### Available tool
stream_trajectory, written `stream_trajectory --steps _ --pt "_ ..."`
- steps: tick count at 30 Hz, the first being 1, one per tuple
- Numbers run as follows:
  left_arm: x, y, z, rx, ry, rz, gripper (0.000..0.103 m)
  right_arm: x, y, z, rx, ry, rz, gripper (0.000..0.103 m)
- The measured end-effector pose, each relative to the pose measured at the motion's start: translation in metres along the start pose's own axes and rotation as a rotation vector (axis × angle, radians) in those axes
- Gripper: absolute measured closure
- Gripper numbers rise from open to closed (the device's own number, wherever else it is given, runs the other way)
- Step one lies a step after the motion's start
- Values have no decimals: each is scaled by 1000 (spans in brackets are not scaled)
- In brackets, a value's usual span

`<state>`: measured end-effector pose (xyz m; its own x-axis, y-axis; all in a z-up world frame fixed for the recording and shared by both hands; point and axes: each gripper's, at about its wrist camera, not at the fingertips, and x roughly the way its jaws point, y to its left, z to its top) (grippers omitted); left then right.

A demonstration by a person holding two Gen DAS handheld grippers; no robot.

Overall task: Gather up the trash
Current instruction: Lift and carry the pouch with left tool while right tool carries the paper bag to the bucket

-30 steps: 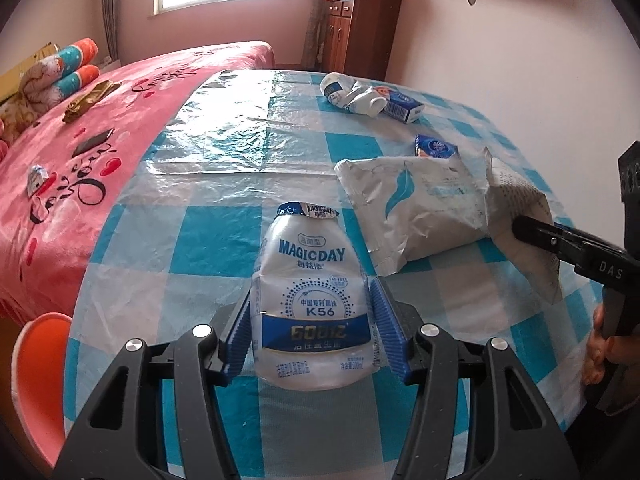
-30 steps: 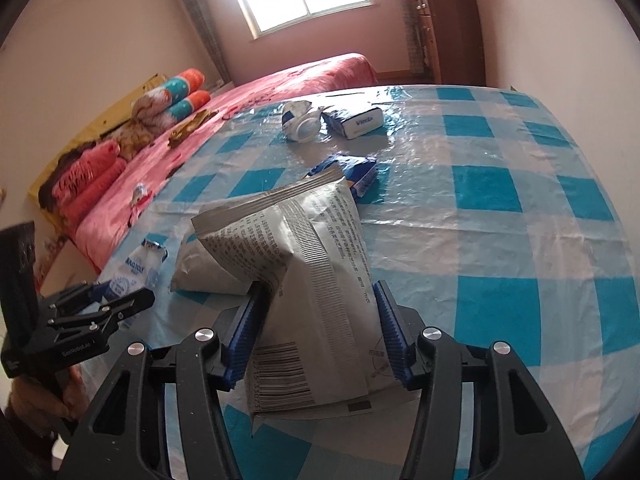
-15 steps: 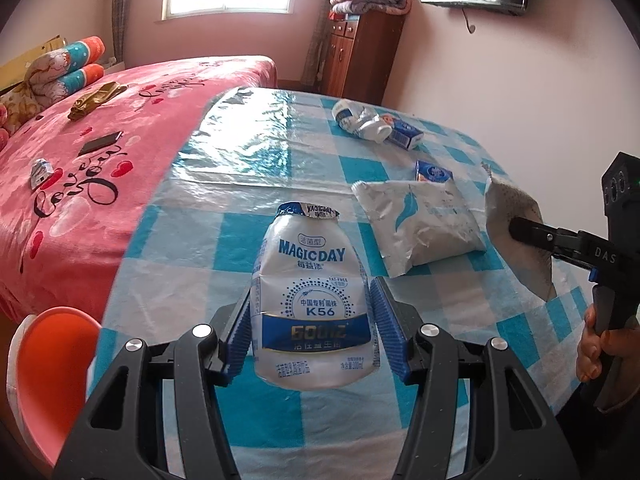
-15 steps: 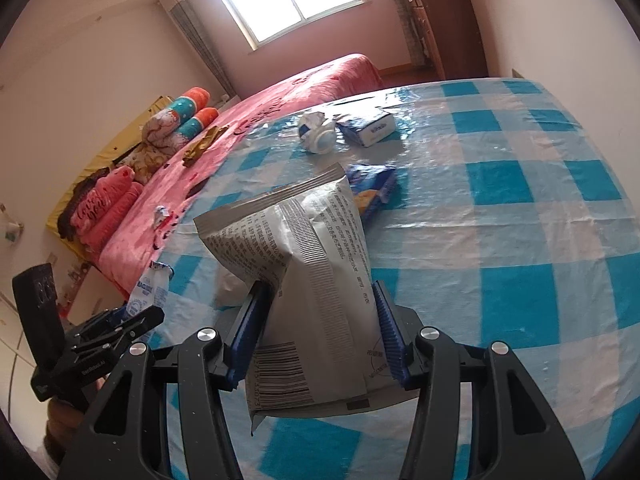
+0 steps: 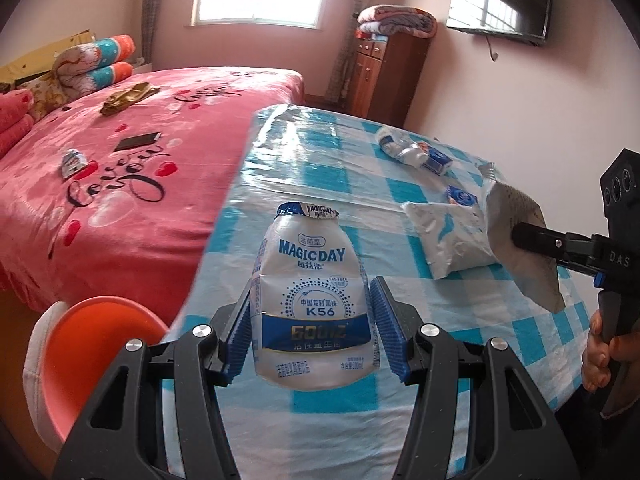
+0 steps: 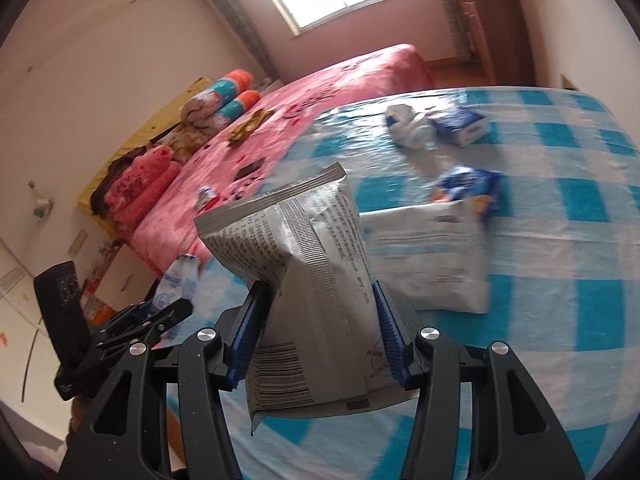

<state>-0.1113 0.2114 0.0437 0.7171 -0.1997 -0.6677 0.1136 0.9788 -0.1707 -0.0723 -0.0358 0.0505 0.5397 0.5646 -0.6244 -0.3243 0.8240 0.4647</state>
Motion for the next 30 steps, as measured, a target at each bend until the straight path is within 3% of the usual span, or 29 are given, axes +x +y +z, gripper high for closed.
stream_trajectory --steps 10,19,30 --pt "-27 61 -13 -83 -9 108 46 51 73 4 -69 132 153 48" --pt "-37 123 -36 -191 27 217 46 99 143 2 -174 235 224 48" --pt "-35 168 -64 -292 77 288 46 152 218 -10 -316 306 285 45"
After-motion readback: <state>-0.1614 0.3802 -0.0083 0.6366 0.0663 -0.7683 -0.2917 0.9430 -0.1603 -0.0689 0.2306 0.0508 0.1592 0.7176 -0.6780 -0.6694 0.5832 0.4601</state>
